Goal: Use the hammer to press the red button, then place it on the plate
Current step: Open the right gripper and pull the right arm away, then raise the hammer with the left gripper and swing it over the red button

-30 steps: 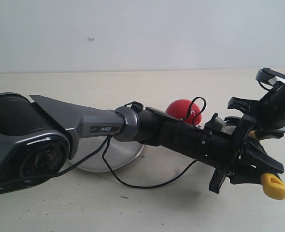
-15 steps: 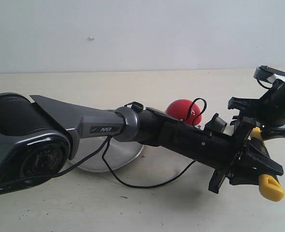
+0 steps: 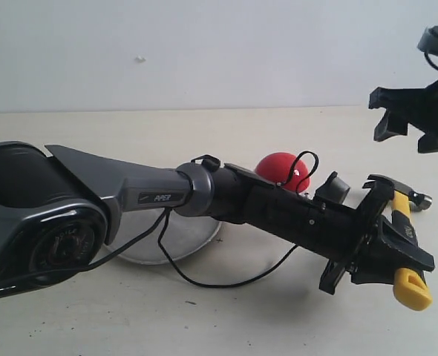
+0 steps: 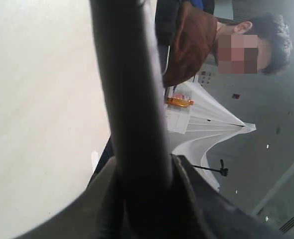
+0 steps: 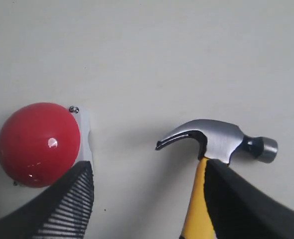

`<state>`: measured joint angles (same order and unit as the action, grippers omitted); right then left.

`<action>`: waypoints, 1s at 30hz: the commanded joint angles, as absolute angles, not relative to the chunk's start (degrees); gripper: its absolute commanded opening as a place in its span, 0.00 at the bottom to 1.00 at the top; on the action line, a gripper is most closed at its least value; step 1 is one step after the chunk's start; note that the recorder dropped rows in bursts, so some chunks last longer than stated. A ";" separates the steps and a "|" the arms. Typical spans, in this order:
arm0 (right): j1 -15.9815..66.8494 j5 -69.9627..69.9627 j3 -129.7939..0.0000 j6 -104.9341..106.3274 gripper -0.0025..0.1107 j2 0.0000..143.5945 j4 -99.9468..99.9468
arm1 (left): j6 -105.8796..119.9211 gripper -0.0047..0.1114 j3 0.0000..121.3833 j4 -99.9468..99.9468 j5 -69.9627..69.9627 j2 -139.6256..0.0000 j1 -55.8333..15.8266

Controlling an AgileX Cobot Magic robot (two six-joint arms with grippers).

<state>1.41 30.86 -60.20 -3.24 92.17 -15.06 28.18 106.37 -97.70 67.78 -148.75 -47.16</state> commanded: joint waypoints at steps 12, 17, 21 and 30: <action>1.32 36.35 -60.48 -3.29 0.57 74.21 -10.07 | 33.35 0.04 106.77 -99.95 69.96 -144.25 -45.15; 1.32 37.90 -60.39 -3.80 0.57 68.87 -10.56 | 33.85 0.04 106.77 -99.95 69.96 -140.90 -43.60; 1.32 38.78 -60.39 -4.71 0.57 61.90 -10.06 | 33.74 0.04 106.77 -99.95 69.96 -137.56 -40.34; 1.32 41.90 -60.39 -7.05 0.57 50.50 -8.91 | 29.64 0.04 106.77 -90.63 69.96 -129.89 -35.57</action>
